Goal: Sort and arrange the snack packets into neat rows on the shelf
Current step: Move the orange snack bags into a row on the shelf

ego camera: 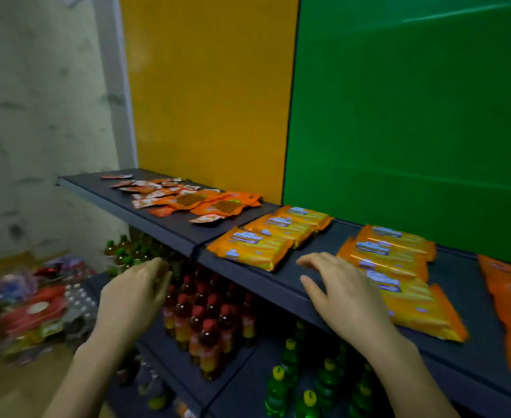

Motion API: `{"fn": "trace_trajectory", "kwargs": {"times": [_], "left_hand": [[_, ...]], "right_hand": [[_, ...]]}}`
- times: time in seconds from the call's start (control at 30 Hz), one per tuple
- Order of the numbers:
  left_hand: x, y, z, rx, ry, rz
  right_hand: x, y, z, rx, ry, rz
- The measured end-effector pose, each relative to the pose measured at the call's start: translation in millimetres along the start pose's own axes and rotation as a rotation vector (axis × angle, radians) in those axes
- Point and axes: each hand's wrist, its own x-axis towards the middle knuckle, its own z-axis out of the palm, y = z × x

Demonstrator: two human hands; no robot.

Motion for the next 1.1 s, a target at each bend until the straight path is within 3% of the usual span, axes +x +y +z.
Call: {"fn": "trace_trajectory", "kwargs": {"times": [0.23,0.47,0.73,1.1], "left_hand": [[-1,-130,11,0.062,-0.098,-0.071],[46,-235,21,0.068,-0.122,-0.009],[100,-266,52,-0.058,-0.126,0.056],[221,-249,116,-0.311,-0.084,0.146]], "right_hand": [[61,-109,74,0.106,-0.085,-0.111],[130,-192,131,0.149,-0.077,-0.044],[187,-207,156,0.122,-0.055,0.127],[262,-187,187,0.063,0.068,0.341]]}}
